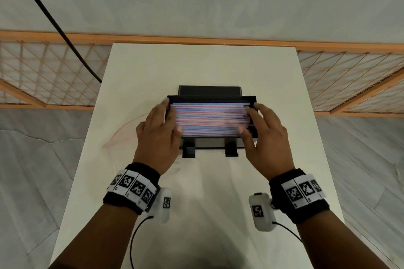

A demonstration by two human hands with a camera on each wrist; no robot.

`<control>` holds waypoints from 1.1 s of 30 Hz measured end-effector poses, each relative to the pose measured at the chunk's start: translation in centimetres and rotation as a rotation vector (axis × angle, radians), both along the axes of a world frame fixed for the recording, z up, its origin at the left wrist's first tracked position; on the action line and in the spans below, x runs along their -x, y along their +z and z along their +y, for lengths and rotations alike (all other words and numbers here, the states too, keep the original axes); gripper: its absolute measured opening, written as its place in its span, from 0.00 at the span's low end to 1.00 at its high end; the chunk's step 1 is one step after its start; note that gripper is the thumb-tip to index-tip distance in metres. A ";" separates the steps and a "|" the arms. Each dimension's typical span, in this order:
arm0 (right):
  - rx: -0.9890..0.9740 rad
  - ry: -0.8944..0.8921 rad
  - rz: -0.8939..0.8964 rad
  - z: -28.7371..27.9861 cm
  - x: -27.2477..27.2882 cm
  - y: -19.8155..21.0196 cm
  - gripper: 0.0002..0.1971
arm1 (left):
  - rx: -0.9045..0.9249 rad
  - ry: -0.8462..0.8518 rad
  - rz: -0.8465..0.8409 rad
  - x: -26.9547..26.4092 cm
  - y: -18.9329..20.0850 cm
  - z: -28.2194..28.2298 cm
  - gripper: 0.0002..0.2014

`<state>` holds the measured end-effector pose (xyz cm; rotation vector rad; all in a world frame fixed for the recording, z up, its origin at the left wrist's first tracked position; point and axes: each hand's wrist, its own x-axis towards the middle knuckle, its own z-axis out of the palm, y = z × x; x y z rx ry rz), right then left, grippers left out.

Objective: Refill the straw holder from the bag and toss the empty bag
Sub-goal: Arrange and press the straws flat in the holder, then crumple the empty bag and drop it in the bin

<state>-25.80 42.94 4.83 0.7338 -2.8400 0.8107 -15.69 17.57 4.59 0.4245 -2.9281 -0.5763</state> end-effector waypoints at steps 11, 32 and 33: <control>0.286 -0.042 -0.305 -1.8 2.1 -1.7 0.34 | -0.905 0.335 0.178 1.5 -0.2 0.4 0.24; 0.433 0.095 -0.140 0.9 -4.3 1.1 0.22 | -0.164 0.226 -0.629 -5.8 2.1 -3.2 0.73; 0.406 0.161 -0.148 0.6 -5.3 1.2 0.21 | -0.179 0.252 -0.685 -6.5 1.0 -3.2 0.74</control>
